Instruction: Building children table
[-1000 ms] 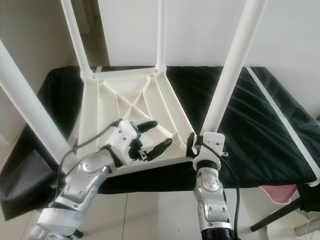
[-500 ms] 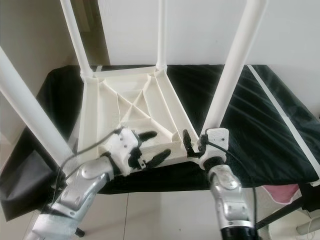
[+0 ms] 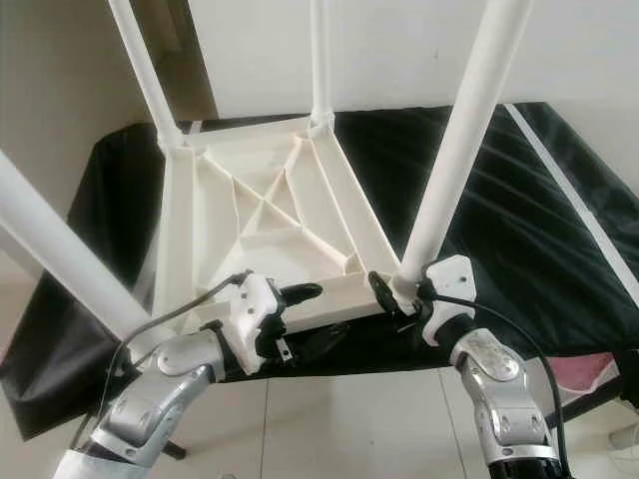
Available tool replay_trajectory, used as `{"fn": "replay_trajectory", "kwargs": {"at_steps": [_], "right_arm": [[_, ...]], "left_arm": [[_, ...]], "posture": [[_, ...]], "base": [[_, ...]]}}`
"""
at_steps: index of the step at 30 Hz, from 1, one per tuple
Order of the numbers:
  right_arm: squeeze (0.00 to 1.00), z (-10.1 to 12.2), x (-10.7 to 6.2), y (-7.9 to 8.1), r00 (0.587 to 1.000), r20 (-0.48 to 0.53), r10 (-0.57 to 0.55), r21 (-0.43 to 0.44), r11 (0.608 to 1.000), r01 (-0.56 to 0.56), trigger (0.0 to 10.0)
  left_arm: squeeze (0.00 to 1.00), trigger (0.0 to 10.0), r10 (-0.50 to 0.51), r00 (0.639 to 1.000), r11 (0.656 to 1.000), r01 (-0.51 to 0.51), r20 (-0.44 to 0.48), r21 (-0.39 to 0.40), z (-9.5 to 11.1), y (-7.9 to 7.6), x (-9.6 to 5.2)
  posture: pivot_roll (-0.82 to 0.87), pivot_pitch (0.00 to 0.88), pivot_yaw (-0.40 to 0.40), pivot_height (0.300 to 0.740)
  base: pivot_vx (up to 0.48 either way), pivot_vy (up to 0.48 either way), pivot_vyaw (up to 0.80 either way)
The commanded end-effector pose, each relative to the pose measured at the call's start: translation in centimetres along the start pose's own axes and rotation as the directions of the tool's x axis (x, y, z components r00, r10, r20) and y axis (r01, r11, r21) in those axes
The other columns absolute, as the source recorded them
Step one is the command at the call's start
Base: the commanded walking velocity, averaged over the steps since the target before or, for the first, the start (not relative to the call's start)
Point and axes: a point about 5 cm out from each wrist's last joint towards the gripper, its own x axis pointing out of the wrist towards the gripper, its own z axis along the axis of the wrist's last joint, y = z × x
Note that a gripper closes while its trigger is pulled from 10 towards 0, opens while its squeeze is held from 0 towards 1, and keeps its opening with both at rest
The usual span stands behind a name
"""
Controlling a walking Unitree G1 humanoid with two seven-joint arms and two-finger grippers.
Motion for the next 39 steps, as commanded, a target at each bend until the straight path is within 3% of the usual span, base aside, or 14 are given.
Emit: {"fn": "replay_trajectory", "kwargs": {"at_steps": [1, 3, 4, 6, 7, 15, 16, 17, 18, 27, 34, 36, 38, 39], "right_arm": [[0.0, 0.2, 0.5, -0.8, 0.997, -0.006, 0.076, -0.018, 0.997, -0.076, 9.1], [0.0, 0.3, 0.6, -1.1, 0.996, -0.009, 0.091, -0.022, 0.996, -0.092, 9.1], [0.0, 0.2, 0.7, -1.2, 0.995, -0.013, 0.102, -0.034, 0.994, -0.102, 4.9], [0.0, 0.2, 0.8, -1.3, 0.994, -0.016, 0.107, -0.04, 0.993, -0.107, 4.9], [0.0, 0.2, 0.9, -1.2, 0.993, -0.017, 0.117, -0.036, 0.992, -0.117, 0.0], [0.0, -0.5, 0.9, -1.0, 0.991, -0.026, 0.13, -0.017, 0.991, -0.131, 0.0], [0.0, -0.6, 0.7, -0.9, 0.994, -0.023, 0.108, 0.008, 0.994, -0.108, 8.2], [0.0, -0.6, 0.7, -0.9, 0.994, -0.023, 0.108, 0.008, 0.994, -0.108, 8.2], [0.0, -0.8, 0.4, -0.7, 0.998, -0.018, 0.067, 0.064, 0.996, -0.066, 10.0], [0.0, -0.9, 0.9, -0.2, 0.994, 0.037, -0.103, 0.191, 0.977, 0.094, 10.0], [0.0, -1.8, 1.7, 0.6, 0.938, -0.067, -0.339, 0.174, 0.922, 0.346, 10.0], [0.0, -1.8, 1.7, 0.6, 0.938, -0.067, -0.339, 0.174, 0.922, 0.346, 10.0], [0.0, -2.0, 1.6, 0.7, 0.925, -0.085, -0.371, 0.192, 0.904, 0.381, 10.0], [0.0, -2.6, 1.7, 1.2, 0.855, -0.145, -0.498, 0.234, 0.823, 0.518, 10.0]], "left_arm": [[0.0, 10.0, -0.038, 0.999, 0.999, 0.038, -0.027, -0.015, -0.3, -0.8, -0.2], [0.0, 10.0, -0.036, 0.999, 0.999, 0.036, -0.029, -0.02, -0.3, -0.9, -0.2], [0.0, 10.0, -0.035, 0.999, 0.999, 0.035, -0.03, -0.021, -0.3, -0.9, -0.2], [0.0, 10.0, -0.035, 0.999, 0.999, 0.034, -0.031, -0.021, -0.3, -0.9, -0.2], [0.0, 10.0, -0.031, 0.999, 0.999, 0.031, -0.03, -0.015, -0.2, -0.8, 0.0], [0.0, 10.0, -0.004, 1.0, 1.0, 0.004, -0.03, 0.001, -0.1, -0.2, 0.7], [0.0, 10.0, -0.001, 1.0, 1.0, 0.001, -0.027, 0.012, 0.1, 0.0, 0.8], [0.0, 10.0, -0.001, 1.0, 1.0, 0.001, -0.027, 0.012, 0.1, 0.0, 0.8], [0.0, 10.0, 0.005, 1.0, 1.0, -0.005, -0.024, 0.021, 0.2, 0.3, 1.0], [0.0, 10.0, -0.002, 1.0, 1.0, 0.002, -0.013, 0.03, 0.1, 0.4, 1.7], [0.0, 10.0, -0.003, 1.0, 0.999, 0.003, 0.002, 0.049, 0.4, 1.1, 2.7], [0.0, 10.0, -0.003, 1.0, 0.999, 0.003, 0.002, 0.049, 0.4, 1.1, 2.7], [0.0, 10.0, -0.003, 1.0, 0.999, 0.003, 0.003, 0.05, 0.3, 1.2, 2.7], [0.0, 10.0, 0.001, 1.0, 0.998, -0.001, 0.003, 0.061, 0.2, 1.4, 3.0]], "posture": [[-0.02, 0.124, 0.051, 0.74], [-0.02, 0.124, 0.051, 0.74], [-0.02, 0.113, 0.048, 0.74], [-0.02, 0.113, 0.048, 0.74], [-0.01, 0.094, 0.043, 0.74], [-0.02, 0.056, 0.034, 0.74], [-0.02, 0.036, 0.028, 0.74], [-0.02, 0.036, 0.028, 0.74], [-0.03, 0.026, 0.02, 0.74], [-0.05, 0.0, 0.001, 0.74], [-0.06, 0.0, -0.007, 0.74], [-0.06, 0.0, -0.007, 0.74], [-0.06, 0.0, -0.009, 0.74], [-0.06, 0.0, -0.021, 0.74]], "base": [[0.0, 0.0, 0.0], [0.0, 0.0, 0.0], [0.0, 0.0, 0.0], [0.0, 0.0, 0.0], [0.0, 0.0, 0.0], [0.0, 0.0, 0.0], [0.0, 0.0, 0.0], [0.0, 0.0, 0.0], [0.0, 0.0, 0.0], [0.0, 0.0, 0.0], [0.0, 0.0, 0.0], [0.0, 0.0, 0.0], [0.0, 0.0, 0.0], [0.0, 0.0, 0.0]]}}
